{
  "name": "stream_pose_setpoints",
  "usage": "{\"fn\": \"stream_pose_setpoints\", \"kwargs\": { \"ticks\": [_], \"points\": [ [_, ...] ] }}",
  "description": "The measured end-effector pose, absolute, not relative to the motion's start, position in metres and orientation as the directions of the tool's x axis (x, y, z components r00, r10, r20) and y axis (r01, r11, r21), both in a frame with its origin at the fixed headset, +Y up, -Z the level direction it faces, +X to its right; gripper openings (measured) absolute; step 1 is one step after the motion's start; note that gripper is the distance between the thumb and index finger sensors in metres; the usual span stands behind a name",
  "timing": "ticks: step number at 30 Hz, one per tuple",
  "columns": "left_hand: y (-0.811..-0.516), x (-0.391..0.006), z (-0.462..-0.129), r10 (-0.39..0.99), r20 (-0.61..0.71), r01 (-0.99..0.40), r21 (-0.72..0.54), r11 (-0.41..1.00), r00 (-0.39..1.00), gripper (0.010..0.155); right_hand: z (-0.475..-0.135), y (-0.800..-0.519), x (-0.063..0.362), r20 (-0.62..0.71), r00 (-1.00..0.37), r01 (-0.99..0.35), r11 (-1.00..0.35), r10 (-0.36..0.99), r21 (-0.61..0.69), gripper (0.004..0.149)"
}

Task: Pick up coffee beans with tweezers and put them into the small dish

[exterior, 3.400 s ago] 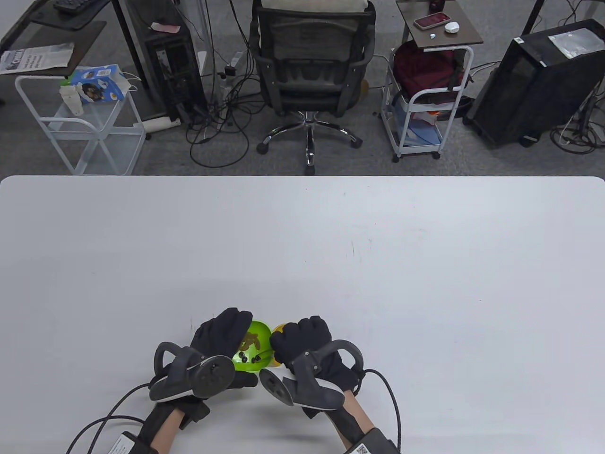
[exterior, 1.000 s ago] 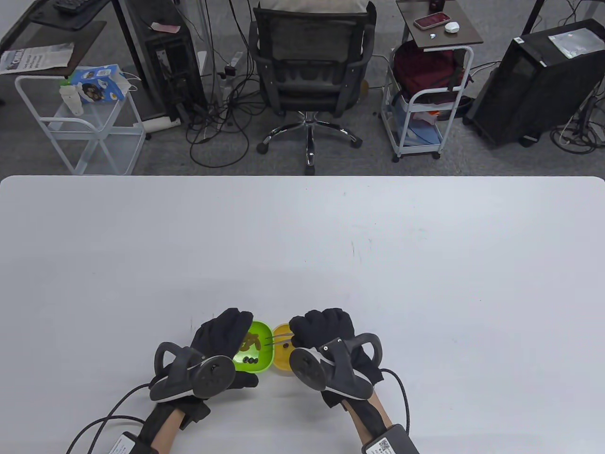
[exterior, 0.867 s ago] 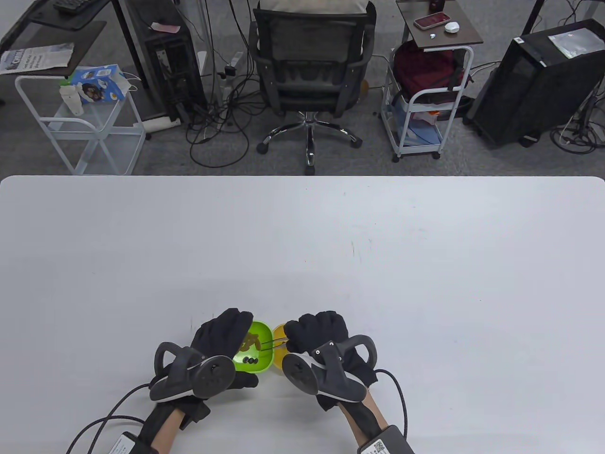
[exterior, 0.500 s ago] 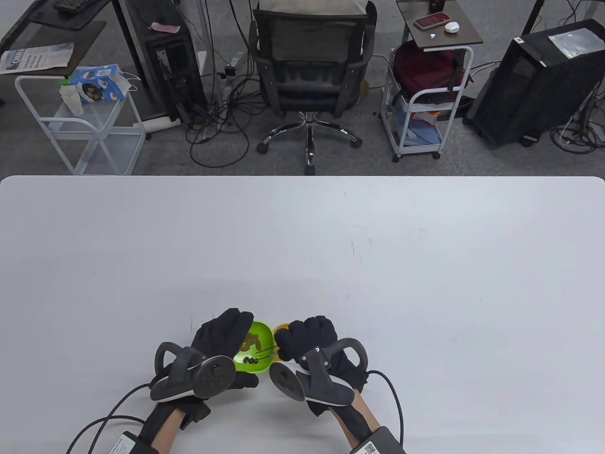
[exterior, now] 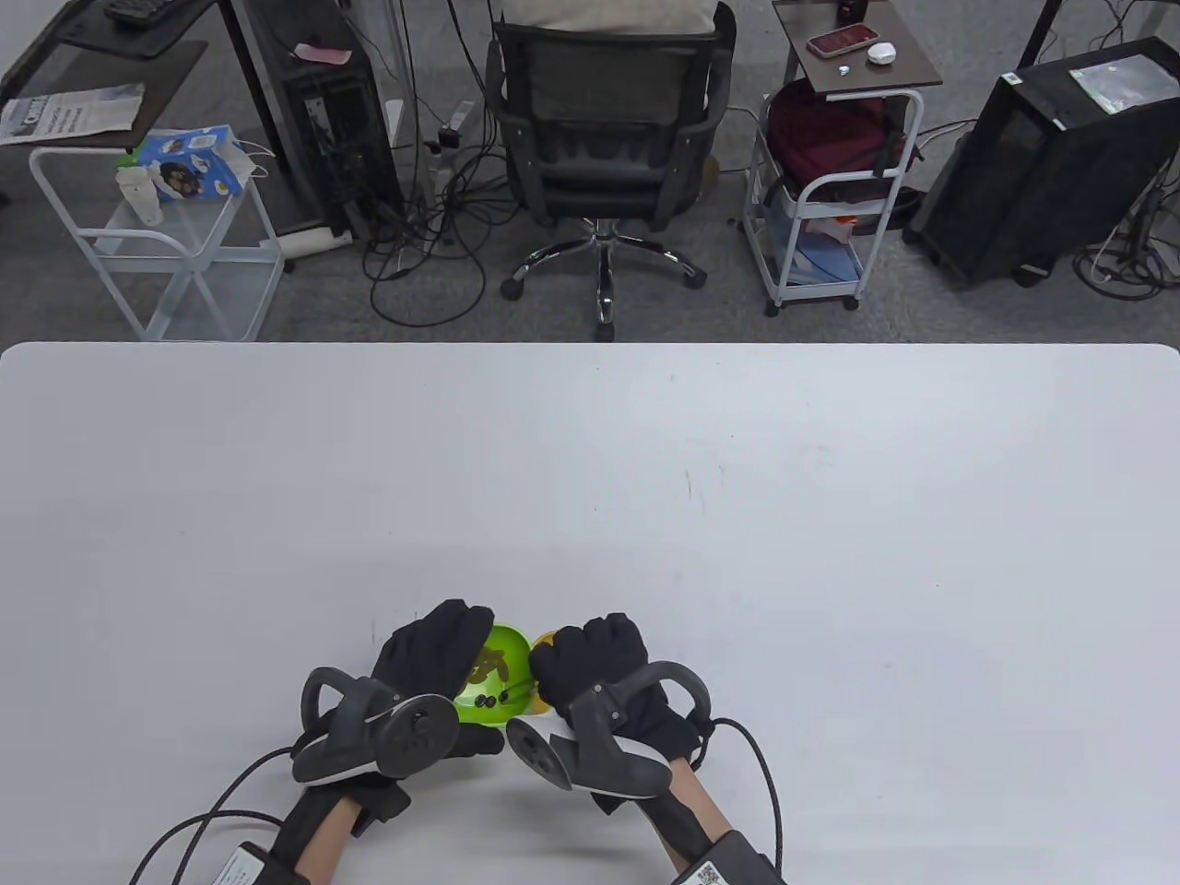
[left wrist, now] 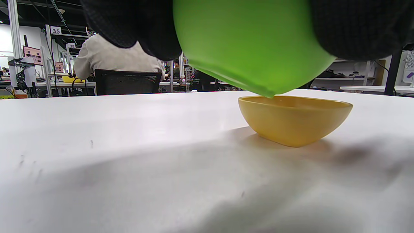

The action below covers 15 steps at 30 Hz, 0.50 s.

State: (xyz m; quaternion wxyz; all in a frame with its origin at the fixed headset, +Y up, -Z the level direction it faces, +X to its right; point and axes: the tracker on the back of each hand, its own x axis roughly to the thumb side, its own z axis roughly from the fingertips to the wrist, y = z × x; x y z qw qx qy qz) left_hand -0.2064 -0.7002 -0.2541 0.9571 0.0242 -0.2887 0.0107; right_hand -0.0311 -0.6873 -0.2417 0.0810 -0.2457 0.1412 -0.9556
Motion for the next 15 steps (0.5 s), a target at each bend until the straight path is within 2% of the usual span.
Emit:
{"fn": "stream_pose_setpoints", "kwargs": {
  "ticks": [15],
  "points": [
    [-0.7005, -0.2056, -0.2525, 0.006, 0.551, -0.036, 0.045, 0.998, 0.835, 0.112, -0.2449, -0.6875, -0.0326, 0.441, -0.867, 0.104, -0.951, -0.23, -0.292, 0.04]
  ]
}}
